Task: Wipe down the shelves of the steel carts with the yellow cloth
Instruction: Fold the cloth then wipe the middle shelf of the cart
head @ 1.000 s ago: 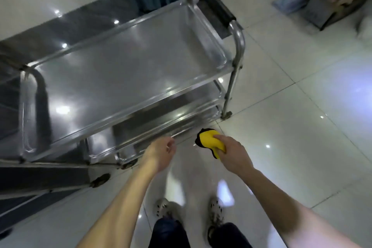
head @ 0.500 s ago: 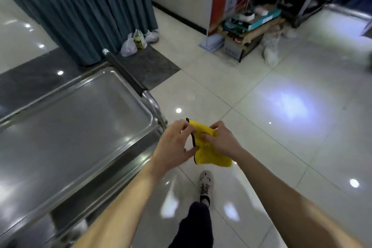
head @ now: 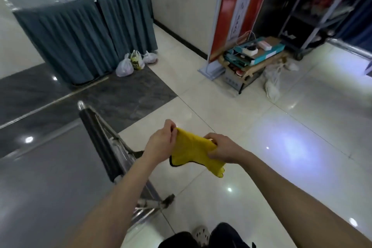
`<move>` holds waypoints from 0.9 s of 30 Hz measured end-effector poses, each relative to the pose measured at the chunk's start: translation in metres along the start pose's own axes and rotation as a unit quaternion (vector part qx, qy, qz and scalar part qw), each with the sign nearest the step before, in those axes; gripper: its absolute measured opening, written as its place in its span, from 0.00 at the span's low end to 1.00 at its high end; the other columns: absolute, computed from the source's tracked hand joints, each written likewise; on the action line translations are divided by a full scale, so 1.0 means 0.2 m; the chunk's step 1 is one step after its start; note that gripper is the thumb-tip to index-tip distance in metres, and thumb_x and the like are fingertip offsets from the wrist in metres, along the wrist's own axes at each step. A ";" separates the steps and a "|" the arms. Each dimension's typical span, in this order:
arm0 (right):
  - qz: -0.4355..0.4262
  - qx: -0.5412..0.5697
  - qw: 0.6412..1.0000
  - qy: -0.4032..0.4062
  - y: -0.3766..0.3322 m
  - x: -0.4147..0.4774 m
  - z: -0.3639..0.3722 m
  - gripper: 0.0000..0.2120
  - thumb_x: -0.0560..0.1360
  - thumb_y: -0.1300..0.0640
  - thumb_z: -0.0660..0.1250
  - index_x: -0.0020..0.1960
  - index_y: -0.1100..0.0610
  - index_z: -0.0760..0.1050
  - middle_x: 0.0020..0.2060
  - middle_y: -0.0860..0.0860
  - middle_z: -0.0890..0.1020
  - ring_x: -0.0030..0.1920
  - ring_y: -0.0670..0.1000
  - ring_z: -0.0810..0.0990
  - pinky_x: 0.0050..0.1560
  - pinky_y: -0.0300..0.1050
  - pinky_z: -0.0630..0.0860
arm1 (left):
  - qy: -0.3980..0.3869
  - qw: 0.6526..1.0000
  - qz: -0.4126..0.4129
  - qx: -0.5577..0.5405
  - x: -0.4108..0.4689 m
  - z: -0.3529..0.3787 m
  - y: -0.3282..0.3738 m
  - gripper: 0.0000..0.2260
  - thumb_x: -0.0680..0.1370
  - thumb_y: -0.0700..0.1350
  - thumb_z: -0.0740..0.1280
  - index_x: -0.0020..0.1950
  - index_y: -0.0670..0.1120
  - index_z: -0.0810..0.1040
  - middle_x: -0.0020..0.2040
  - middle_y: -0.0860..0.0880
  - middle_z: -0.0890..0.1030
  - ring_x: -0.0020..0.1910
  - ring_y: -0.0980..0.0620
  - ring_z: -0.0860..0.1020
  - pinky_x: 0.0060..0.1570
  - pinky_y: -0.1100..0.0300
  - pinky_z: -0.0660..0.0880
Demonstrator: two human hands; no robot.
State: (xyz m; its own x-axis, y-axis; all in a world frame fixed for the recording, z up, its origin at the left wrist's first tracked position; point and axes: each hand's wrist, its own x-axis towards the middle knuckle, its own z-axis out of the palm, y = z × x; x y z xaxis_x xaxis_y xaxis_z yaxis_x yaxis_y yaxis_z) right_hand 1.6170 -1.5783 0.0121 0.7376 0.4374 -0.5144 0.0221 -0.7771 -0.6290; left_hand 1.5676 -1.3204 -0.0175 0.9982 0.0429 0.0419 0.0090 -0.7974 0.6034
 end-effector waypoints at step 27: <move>-0.391 -0.308 0.862 -0.101 -1.94 2.78 -0.28 0.04 0.81 0.55 0.67 0.54 0.51 0.79 0.42 0.52 0.84 0.45 0.58 0.83 0.43 0.55 0.79 | 0.259 0.823 -0.484 -0.147 0.88 -1.07 -1.49 0.05 0.86 0.49 0.67 0.61 0.56 0.81 0.49 0.56 0.87 0.47 0.59 0.85 0.52 0.54 0.84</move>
State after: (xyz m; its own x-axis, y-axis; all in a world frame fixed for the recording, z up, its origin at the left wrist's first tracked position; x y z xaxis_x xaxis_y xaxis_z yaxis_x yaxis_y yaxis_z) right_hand 2.0574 -1.0584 0.0034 0.2044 0.9574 -0.2039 0.8586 -0.2754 -0.4324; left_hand 1.7279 -0.9460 -0.0190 0.3725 0.8839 -0.2827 0.6938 -0.0629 0.7174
